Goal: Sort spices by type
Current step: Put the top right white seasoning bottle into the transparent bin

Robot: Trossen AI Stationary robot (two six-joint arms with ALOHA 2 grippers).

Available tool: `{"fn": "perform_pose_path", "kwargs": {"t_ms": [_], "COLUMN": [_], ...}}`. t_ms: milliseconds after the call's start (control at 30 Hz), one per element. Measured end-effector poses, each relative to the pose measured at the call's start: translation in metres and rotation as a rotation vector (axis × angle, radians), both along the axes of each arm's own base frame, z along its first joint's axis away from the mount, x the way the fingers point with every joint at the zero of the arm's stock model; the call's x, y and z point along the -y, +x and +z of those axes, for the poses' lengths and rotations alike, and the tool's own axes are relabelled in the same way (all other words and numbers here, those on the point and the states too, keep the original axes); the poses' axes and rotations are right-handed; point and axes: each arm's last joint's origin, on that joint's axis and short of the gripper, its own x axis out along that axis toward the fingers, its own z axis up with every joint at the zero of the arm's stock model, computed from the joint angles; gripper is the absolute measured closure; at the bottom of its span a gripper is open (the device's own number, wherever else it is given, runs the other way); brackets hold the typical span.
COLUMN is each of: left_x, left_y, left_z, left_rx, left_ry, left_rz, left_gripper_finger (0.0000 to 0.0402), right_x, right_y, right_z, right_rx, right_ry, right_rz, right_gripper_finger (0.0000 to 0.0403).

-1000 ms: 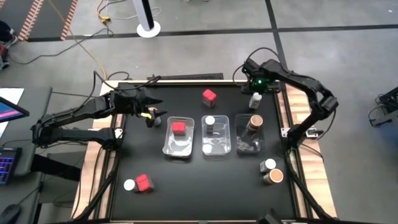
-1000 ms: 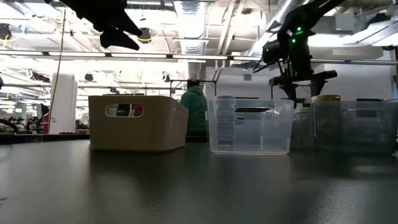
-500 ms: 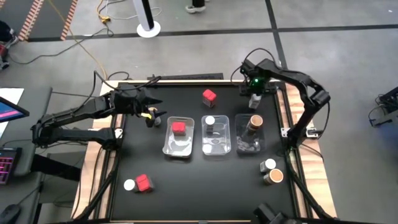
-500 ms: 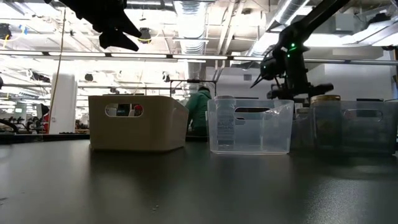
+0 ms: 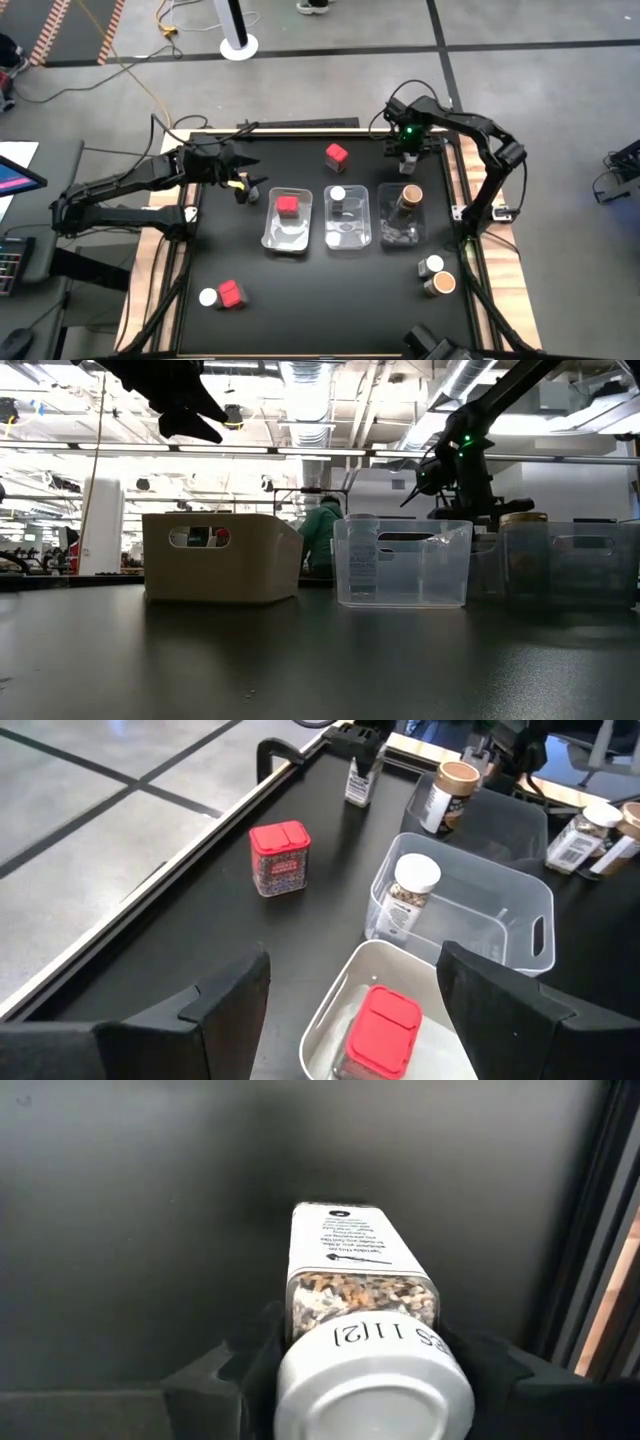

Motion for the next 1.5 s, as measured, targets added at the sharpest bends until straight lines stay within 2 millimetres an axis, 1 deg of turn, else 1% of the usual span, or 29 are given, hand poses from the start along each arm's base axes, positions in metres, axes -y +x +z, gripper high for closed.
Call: {"fn": "perform_pose_path", "kwargs": {"t_ms": [233, 300, 367, 567, 733, 900, 1100, 1167, 1267, 1367, 1500], "left_x": [0.000, 0.000, 0.000, 0.000, 0.000, 0.000, 0.000, 0.000, 0.000, 0.000, 0.000], "left_y": [0.000, 0.000, 0.000, 0.000, 0.001, 0.001, 0.001, 0.001, 0.001, 0.001, 0.001], "left_z": [0.000, 0.000, 0.000, 0.001, 0.002, 0.002, 0.002, 0.002, 0.002, 0.002, 0.002], "left_rx": [0.001, 0.000, 0.001, 0.009, 0.014, 0.025, 0.043, 0.038, 0.037, 0.028, 0.023], "left_ry": [0.002, 0.003, 0.003, 0.006, 0.008, -0.007, -0.041, -0.030, -0.028, -0.007, 0.006], "left_rz": [0.004, 0.006, 0.006, 0.006, 0.006, 0.013, 0.030, 0.024, 0.023, 0.013, 0.006], "left_gripper_finger": [0.0127, 0.0127, 0.0127, 0.0127, 0.0127, 0.0127, 0.0127, 0.0127, 0.0127, 0.0127, 0.0127], "right_x": [-0.001, -0.003, -0.005, -0.016, -0.034, -0.064, -0.098, -0.107, -0.117, -0.124, -0.125], "right_y": [-0.001, -0.002, -0.004, -0.014, -0.026, -0.041, -0.051, -0.051, -0.046, -0.041, -0.031], "right_z": [0.001, 0.004, 0.011, 0.042, 0.077, 0.114, 0.150, 0.158, 0.168, 0.178, 0.197], "right_rx": [-0.002, 0.002, 0.014, 0.092, 0.219, 0.337, 0.512, 0.562, 0.616, 0.651, 0.679], "right_ry": [0.009, 0.003, -0.016, -0.105, -0.185, -0.311, -0.482, -0.537, -0.622, -0.685, -0.731], "right_rz": [0.041, 0.051, 0.056, 0.102, 0.121, 0.150, 0.241, 0.305, 0.459, 0.591, 0.689], "right_gripper_finger": [0.0178, 0.0178, 0.0178, 0.0178, 0.0178, 0.0178, 0.0178, 0.0178, 0.0178, 0.0176, 0.0178]}}
